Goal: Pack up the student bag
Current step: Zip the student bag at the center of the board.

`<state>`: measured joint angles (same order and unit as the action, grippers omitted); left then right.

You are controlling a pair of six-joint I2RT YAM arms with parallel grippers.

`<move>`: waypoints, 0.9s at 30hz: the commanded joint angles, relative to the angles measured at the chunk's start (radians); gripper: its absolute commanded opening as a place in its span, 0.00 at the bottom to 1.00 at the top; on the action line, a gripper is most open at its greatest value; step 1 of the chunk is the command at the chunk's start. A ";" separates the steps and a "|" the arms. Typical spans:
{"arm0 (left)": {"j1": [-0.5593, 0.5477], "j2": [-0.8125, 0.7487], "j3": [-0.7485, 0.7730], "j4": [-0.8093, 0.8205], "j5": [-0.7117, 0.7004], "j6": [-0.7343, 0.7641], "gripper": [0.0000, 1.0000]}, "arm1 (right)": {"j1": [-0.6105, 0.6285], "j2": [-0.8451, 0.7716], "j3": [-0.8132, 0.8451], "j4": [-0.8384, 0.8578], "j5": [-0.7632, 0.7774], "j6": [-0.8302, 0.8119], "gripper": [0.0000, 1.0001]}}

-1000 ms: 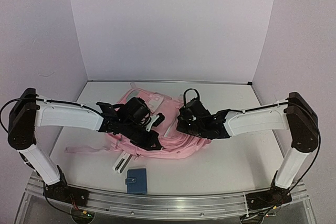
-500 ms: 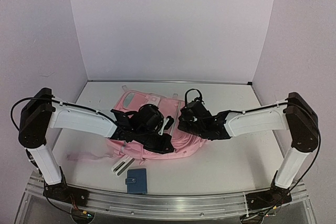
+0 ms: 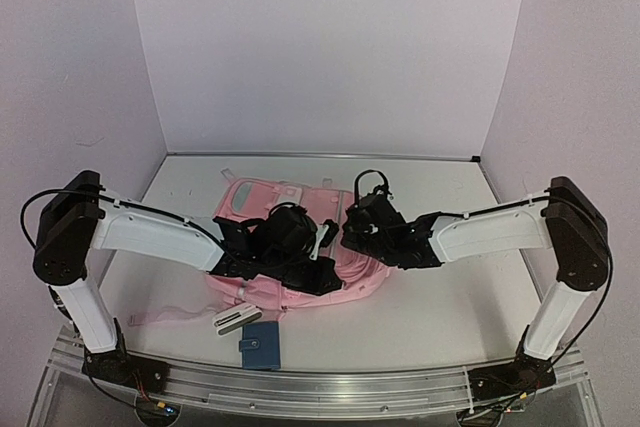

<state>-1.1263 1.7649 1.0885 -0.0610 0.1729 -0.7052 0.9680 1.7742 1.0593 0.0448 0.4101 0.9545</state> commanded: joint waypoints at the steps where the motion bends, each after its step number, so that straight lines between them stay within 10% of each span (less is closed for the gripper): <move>1: -0.026 -0.036 0.067 0.265 0.057 0.021 0.01 | 0.036 -0.043 -0.003 0.074 -0.073 0.035 0.00; 13: -0.023 -0.243 -0.020 0.108 0.021 0.005 0.59 | 0.053 -0.181 -0.059 -0.043 -0.084 -0.064 0.33; 27: 0.307 -0.622 -0.230 -0.312 -0.047 -0.145 0.80 | 0.234 -0.334 -0.161 -0.208 -0.174 -0.049 0.52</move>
<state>-0.9113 1.2543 0.9209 -0.2406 0.1408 -0.7947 1.1693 1.4806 0.9307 -0.1354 0.2875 0.8959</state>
